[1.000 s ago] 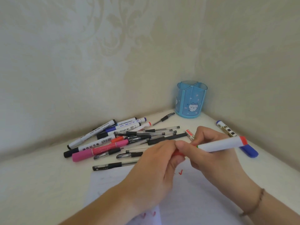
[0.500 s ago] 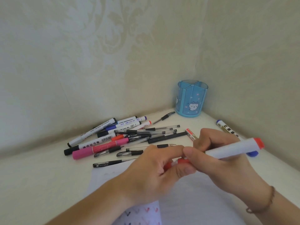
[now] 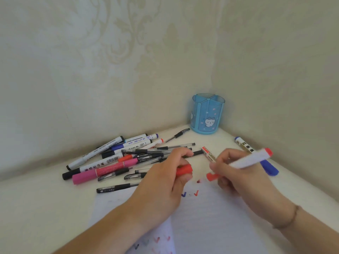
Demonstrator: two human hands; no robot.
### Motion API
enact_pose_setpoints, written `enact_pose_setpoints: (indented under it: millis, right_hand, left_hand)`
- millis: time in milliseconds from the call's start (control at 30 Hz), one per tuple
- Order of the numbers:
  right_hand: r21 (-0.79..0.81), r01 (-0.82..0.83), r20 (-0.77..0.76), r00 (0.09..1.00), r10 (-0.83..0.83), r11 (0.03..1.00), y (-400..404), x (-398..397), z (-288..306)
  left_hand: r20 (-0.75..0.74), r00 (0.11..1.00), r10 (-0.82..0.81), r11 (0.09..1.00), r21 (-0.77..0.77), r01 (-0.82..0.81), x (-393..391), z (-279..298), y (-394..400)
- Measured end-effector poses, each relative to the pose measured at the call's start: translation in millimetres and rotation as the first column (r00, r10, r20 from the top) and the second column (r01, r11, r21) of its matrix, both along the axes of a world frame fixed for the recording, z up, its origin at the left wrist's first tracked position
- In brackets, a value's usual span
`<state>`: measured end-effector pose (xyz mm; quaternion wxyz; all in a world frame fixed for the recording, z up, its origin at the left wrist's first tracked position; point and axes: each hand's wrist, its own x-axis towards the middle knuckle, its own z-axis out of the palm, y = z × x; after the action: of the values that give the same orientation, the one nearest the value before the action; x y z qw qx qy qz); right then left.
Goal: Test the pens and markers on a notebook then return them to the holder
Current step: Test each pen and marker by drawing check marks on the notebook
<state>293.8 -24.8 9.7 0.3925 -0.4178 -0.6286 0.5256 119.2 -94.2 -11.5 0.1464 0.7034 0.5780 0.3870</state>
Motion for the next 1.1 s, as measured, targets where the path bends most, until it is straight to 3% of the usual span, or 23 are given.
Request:
enact_pose_setpoints:
  millis: [100, 167, 433, 800, 1000, 1100]
  right_hand:
    - [0.179, 0.098, 0.051, 0.993, -0.109, 0.979, -5, 5, -15]
    - [0.264, 0.078, 0.113, 0.987, -0.111, 0.961, -6, 4, -15]
    - [0.131, 0.002, 0.102, 0.995, -0.015, 0.991, 0, 11, -13]
    - [0.256, -0.059, 0.269, 0.963, -0.012, 0.965, 3, 6, -15]
    - [0.221, -0.007, 0.24, 0.97, -0.047, 0.975, 6, 8, -17]
    - [0.182, 0.009, 0.14, 0.989, -0.035, 0.983, 6, 8, -16]
  left_hand:
    - [0.097, 0.993, 0.068, 0.998, -0.01, -0.067, -2, -5, 6]
    - [0.134, 0.987, 0.087, 0.996, -0.025, -0.084, -4, -8, 8]
    - [-0.056, 0.997, 0.055, 0.993, 0.111, -0.049, -9, -9, 11]
    - [-0.019, 0.999, 0.036, 0.993, 0.114, -0.034, -7, -9, 9]
    - [-0.024, 1.0, 0.004, 0.99, 0.138, -0.001, -8, -10, 11]
    - [-0.01, 1.0, 0.015, 0.99, 0.138, -0.014, -9, -10, 11]
